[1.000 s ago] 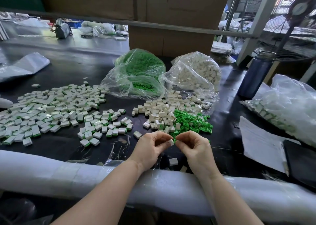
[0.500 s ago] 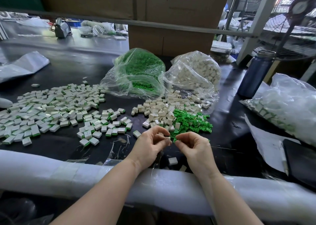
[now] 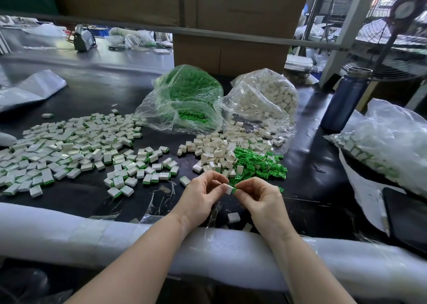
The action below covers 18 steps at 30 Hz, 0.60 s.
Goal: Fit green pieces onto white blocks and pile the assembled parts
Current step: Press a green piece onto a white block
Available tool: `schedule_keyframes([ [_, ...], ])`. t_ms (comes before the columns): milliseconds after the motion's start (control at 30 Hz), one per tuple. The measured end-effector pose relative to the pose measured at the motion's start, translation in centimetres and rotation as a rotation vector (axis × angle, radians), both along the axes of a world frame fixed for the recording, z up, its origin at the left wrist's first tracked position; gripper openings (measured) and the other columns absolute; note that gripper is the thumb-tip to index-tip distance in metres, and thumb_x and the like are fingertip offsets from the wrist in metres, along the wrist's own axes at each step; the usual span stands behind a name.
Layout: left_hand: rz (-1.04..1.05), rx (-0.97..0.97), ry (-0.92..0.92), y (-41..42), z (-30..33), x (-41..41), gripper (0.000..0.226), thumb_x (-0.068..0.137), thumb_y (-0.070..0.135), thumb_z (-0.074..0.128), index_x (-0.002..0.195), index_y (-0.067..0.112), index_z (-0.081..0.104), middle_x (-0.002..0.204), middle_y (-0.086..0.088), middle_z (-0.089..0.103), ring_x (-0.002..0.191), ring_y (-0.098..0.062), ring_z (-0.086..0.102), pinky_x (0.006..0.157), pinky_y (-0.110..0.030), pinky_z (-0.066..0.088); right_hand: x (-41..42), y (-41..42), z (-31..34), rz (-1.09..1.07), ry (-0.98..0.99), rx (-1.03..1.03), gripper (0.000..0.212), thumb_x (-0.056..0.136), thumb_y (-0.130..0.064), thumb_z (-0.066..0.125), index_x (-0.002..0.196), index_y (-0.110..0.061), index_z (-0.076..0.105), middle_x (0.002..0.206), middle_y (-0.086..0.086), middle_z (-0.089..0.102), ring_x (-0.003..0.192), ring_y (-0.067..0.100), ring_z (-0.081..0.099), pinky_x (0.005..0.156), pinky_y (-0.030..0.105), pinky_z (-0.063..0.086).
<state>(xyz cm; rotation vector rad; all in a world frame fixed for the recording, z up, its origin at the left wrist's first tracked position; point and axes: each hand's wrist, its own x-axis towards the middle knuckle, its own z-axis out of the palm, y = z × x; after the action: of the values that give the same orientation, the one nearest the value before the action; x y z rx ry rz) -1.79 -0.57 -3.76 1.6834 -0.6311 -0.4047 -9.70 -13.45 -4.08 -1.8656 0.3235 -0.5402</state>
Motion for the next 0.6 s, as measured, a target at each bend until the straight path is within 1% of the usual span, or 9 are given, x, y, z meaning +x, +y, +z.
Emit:
schedule_keyframes([
  [100,-0.021,0.026,-0.026,-0.01,0.06,-0.04,0.012,0.09,0.011,0.058,0.098,0.017,0.065,0.084,-0.008,0.062,0.074,-0.017,0.056,0.079,-0.041,0.052,0.0,0.02,0.08,-0.017,0.0,-0.01,0.011,0.081,-0.004,0.07,0.077,-0.015,0.068,0.069,-0.003,0.067,0.062,0.001,0.06,0.061,0.017,0.049],
  [200,-0.033,0.047,-0.038,-0.03,0.04,-0.09,0.009,0.089,0.011,0.06,0.093,0.016,0.066,0.089,-0.014,0.067,0.077,-0.018,0.061,0.079,-0.036,0.052,-0.03,0.05,0.11,-0.026,0.009,-0.002,0.007,0.08,-0.005,0.07,0.078,-0.011,0.069,0.069,0.0,0.068,0.064,0.006,0.062,0.062,0.022,0.052],
  [300,-0.02,0.048,-0.035,-0.07,-0.04,-0.04,0.007,0.088,0.01,0.06,0.091,0.014,0.065,0.09,-0.016,0.069,0.081,-0.022,0.064,0.078,-0.038,0.054,-0.1,0.13,0.15,-0.009,0.02,0.004,0.006,0.08,-0.005,0.07,0.078,-0.011,0.07,0.069,0.0,0.069,0.064,0.007,0.063,0.062,0.022,0.052],
  [367,-0.012,0.042,-0.025,-0.06,-0.15,0.04,0.007,0.088,0.01,0.06,0.09,0.013,0.066,0.086,-0.015,0.068,0.074,-0.018,0.063,0.073,-0.033,0.055,-0.14,0.15,0.17,-0.002,0.015,0.005,0.013,0.081,-0.003,0.068,0.077,-0.015,0.071,0.067,-0.004,0.068,0.06,0.002,0.06,0.06,0.018,0.05],
  [433,-0.009,0.042,-0.019,-0.06,-0.26,0.1,0.008,0.088,0.011,0.061,0.09,0.014,0.067,0.083,-0.013,0.067,0.068,-0.012,0.059,0.07,-0.029,0.051,-0.15,0.16,0.18,0.001,0.01,0.007,0.018,0.082,0.0,0.066,0.077,-0.017,0.07,0.065,-0.006,0.066,0.057,-0.001,0.058,0.058,0.018,0.048],
  [500,-0.013,0.04,-0.02,-0.11,-0.32,0.11,0.01,0.088,0.01,0.061,0.088,0.017,0.068,0.081,-0.011,0.067,0.069,-0.013,0.058,0.072,-0.028,0.05,-0.13,0.16,0.13,0.001,0.012,0.009,0.021,0.082,0.001,0.065,0.08,-0.019,0.067,0.065,-0.005,0.064,0.058,0.0,0.058,0.058,0.02,0.049],
  [600,-0.02,0.059,-0.056,-0.24,-0.38,0.07,0.017,0.089,0.009,0.06,0.086,0.024,0.069,0.082,-0.003,0.068,0.075,-0.008,0.059,0.073,-0.017,0.049,-0.09,0.13,0.04,0.001,0.025,-0.017,0.023,0.082,0.001,0.065,0.08,-0.022,0.062,0.065,-0.004,0.063,0.06,0.002,0.057,0.06,0.021,0.049],
])
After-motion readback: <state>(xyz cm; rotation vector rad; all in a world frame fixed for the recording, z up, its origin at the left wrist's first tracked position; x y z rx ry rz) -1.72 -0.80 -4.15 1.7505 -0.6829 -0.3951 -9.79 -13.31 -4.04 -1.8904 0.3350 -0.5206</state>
